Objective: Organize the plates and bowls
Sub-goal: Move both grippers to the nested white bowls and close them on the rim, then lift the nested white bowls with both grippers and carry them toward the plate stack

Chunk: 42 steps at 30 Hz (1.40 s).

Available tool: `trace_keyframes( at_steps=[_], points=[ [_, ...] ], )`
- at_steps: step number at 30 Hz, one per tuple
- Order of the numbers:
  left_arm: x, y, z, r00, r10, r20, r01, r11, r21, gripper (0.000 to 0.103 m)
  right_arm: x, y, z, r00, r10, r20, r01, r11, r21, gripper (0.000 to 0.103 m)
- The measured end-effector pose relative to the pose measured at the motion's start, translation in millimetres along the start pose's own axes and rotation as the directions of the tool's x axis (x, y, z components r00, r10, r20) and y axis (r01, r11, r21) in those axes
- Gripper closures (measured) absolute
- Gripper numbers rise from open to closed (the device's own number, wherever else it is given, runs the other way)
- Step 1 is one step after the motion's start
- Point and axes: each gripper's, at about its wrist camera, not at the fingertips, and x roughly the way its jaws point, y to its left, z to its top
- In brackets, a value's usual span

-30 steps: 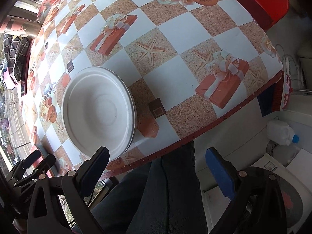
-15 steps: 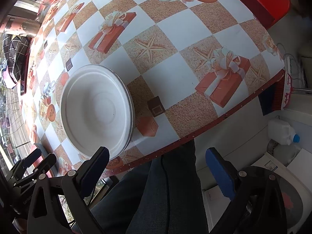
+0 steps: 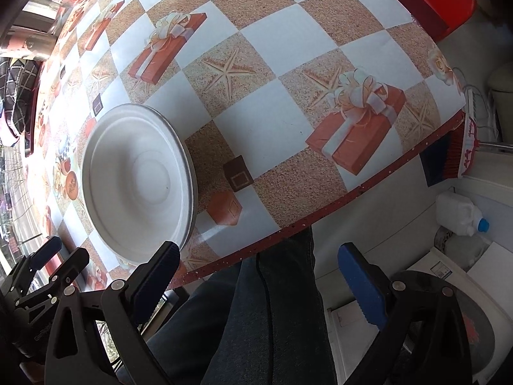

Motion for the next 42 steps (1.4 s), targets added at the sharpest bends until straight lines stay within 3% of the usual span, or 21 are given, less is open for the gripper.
trace_keyframes(
  at_steps=[6, 15, 26, 31, 34, 38, 42],
  points=[
    [8.8, -16.5, 17.6, 1.0, -0.008, 0.008, 0.008, 1.0, 0.012, 0.023, 0.7, 10.4, 11.1, 0.998, -0.052, 0.031, 0.054, 0.996, -0.075, 0.003],
    [37.3, -22.7, 36.7, 1.0, -0.017, -0.02, 0.015, 0.998, -0.068, 0.023, 5.7, 30.7, 40.0, 0.993, -0.101, 0.053, 0.108, 0.981, -0.161, 0.003],
    [74.9, -23.8, 37.3, 0.998, 0.01, -0.063, -0.017, 0.992, -0.123, 0.023, 30.8, 60.7, 64.4, 0.988, -0.145, 0.049, 0.153, 0.948, -0.279, 0.003],
    [84.6, -29.0, 39.9, 0.998, -0.016, -0.055, 0.008, 0.991, -0.136, 0.019, 41.4, 68.6, 69.9, 0.991, -0.13, 0.029, 0.133, 0.944, -0.303, 0.003],
    [94.6, -31.0, 41.1, 0.998, -0.014, -0.06, 0.005, 0.991, -0.134, 0.011, 49.7, 57.3, 74.3, 0.993, -0.118, 0.008, 0.114, 0.942, -0.316, 0.001],
    [105.9, -29.5, 41.8, 0.998, -0.005, -0.061, -0.004, 0.989, -0.146, 0.002, 50.7, 57.8, 72.5, 0.996, -0.092, 0.019, 0.093, 0.941, -0.325, 0.0],
    [113.1, -24.3, 39.3, 0.998, -0.001, -0.06, -0.008, 0.989, -0.145, 0.001, 45.2, 52.2, 66.2, 0.996, -0.079, 0.05, 0.091, 0.946, -0.31, 0.0]
  ],
)
